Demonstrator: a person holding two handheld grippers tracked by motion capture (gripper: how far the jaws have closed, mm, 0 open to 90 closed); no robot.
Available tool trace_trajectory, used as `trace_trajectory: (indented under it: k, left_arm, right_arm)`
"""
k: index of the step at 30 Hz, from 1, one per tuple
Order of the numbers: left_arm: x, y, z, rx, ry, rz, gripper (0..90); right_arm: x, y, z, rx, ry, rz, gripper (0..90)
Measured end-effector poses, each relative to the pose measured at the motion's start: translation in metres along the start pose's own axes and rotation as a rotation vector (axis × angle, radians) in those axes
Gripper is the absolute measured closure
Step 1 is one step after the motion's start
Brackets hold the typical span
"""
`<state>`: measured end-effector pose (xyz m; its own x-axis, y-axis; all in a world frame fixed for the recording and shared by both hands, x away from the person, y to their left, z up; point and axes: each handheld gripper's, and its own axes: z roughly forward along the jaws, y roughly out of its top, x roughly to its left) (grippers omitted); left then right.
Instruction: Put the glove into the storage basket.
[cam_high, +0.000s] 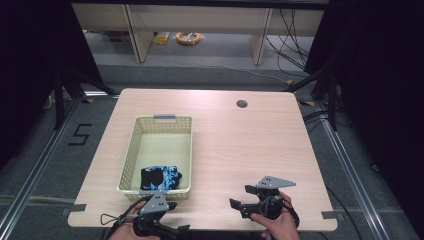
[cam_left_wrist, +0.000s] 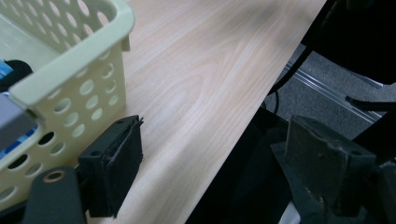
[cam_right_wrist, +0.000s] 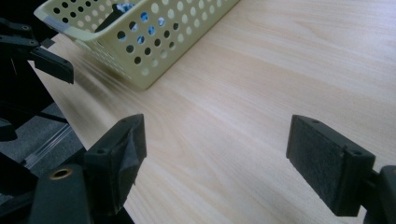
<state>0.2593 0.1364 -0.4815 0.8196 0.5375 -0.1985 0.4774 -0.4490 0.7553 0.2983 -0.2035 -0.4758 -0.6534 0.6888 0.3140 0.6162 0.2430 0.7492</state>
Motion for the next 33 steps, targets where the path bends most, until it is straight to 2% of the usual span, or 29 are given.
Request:
trace_trajectory:
  k: [1,2,3,4,5,6,7,8,9,10,11,12,13,14,15,17,18,19,20,21,23,24,25,26,27,28,30,31,33]
  left_arm:
    - [-0.002,-0.001,0.002,-0.018,-0.008,-0.028,18.6]
    - [-0.001,-0.002,0.002,-0.007,-0.005,-0.023,18.6]
    - [-0.001,-0.004,0.003,-0.006,-0.005,-0.030,18.6]
    - [-0.001,-0.005,0.003,0.008,0.003,-0.043,18.6]
    - [0.001,-0.007,0.004,0.014,0.004,-0.037,18.6]
    - [0.002,-0.007,0.004,0.011,0.001,-0.029,18.7]
    - [0.002,-0.009,0.005,0.011,0.006,-0.041,18.7]
    - [0.001,-0.010,0.005,0.011,0.006,-0.055,18.6]
    - [0.002,-0.010,0.005,0.007,0.011,-0.042,18.6]
    - [0.004,-0.011,0.004,0.025,0.013,-0.024,18.6]
    - [0.003,-0.012,0.004,0.025,0.017,-0.029,18.6]
    - [0.004,-0.013,0.003,0.032,0.022,-0.015,18.6]
    - [0.004,-0.014,0.004,0.028,0.028,-0.012,18.6]
    - [0.002,-0.015,0.004,0.014,0.025,-0.024,18.6]
    - [0.002,-0.016,0.004,0.023,0.029,-0.032,18.4]
    - [0.001,-0.018,0.005,0.018,0.024,-0.041,18.3]
    - [0.001,-0.019,0.004,0.021,0.031,-0.035,18.2]
    - [0.001,-0.019,0.005,0.022,0.034,-0.034,18.2]
    - [0.001,-0.020,0.005,0.026,0.040,-0.028,18.2]
    - [0.002,-0.021,0.004,0.042,0.063,-0.004,18.2]
    - [0.004,-0.022,0.001,0.057,0.072,0.033,18.2]
    - [0.003,-0.024,0.002,0.043,0.075,0.011,18.2]
    - [0.003,-0.025,0.003,0.041,0.084,-0.010,18.2]
    - [0.002,-0.026,0.002,0.041,0.080,-0.013,18.3]
    - [0.001,-0.026,0.001,0.036,0.077,-0.011,18.3]
    - [0.002,-0.027,0.000,0.052,0.090,0.013,18.3]
    - [-0.001,-0.029,0.002,0.035,0.083,-0.007,18.3]
    - [0.000,-0.029,0.000,0.047,0.080,0.026,18.4]
    - [-0.001,-0.030,0.000,0.035,0.072,0.015,18.4]
  right_arm:
    - [0.001,-0.002,0.000,-0.014,-0.005,0.009,21.2]
    - [0.000,-0.003,-0.001,-0.005,-0.003,-0.004,21.3]
    - [0.004,-0.004,-0.002,0.009,-0.002,0.042,21.3]
    - [0.000,-0.005,-0.002,-0.009,-0.002,-0.016,21.3]
    - [0.001,-0.006,-0.002,0.000,0.003,0.002,21.3]
    - [0.001,-0.006,-0.003,0.000,0.003,-0.002,21.3]
    - [0.004,-0.008,-0.004,0.006,0.001,0.016,21.3]
    - [0.002,-0.008,-0.004,-0.007,-0.007,-0.016,21.3]
    - [0.005,-0.009,-0.005,0.002,-0.009,0.005,21.2]
    - [0.006,-0.011,-0.006,0.015,-0.014,0.015,21.1]
    - [0.003,-0.012,-0.006,0.004,-0.025,-0.029,20.8]
    - [0.004,-0.013,-0.007,0.013,-0.018,-0.013,20.6]
    - [0.005,-0.014,-0.008,0.016,-0.029,-0.023,20.4]
    - [0.005,-0.015,-0.008,0.015,-0.034,-0.042,20.0]
    - [0.009,-0.017,-0.008,0.026,-0.018,0.003,19.7]
    - [0.007,-0.019,-0.009,0.022,-0.036,-0.055,19.5]
    - [0.010,-0.020,-0.009,0.038,-0.031,-0.025,19.2]
    - [0.009,-0.021,-0.010,0.042,-0.042,-0.049,19.0]
    - [0.011,-0.022,-0.011,0.049,-0.045,-0.035,19.0]
    - [0.010,-0.024,-0.011,0.043,-0.051,-0.057,18.9]
    - [0.013,-0.029,-0.009,0.051,-0.053,-0.032,18.8]
    - [0.014,-0.030,-0.010,0.078,-0.072,-0.024,18.8]
    - [0.014,-0.031,-0.012,0.076,-0.069,-0.043,18.8]
    - [0.013,-0.034,-0.011,0.073,-0.065,-0.056,18.7]
    - [0.014,-0.034,-0.012,0.081,-0.078,-0.065,18.6]
    - [0.017,-0.036,-0.014,0.095,-0.083,-0.033,18.4]
    - [0.016,-0.039,-0.013,0.097,-0.094,-0.077,18.3]
    - [0.017,-0.039,-0.014,0.104,-0.112,-0.079,18.1]
    - [0.017,-0.042,-0.013,0.116,-0.110,-0.088,17.2]
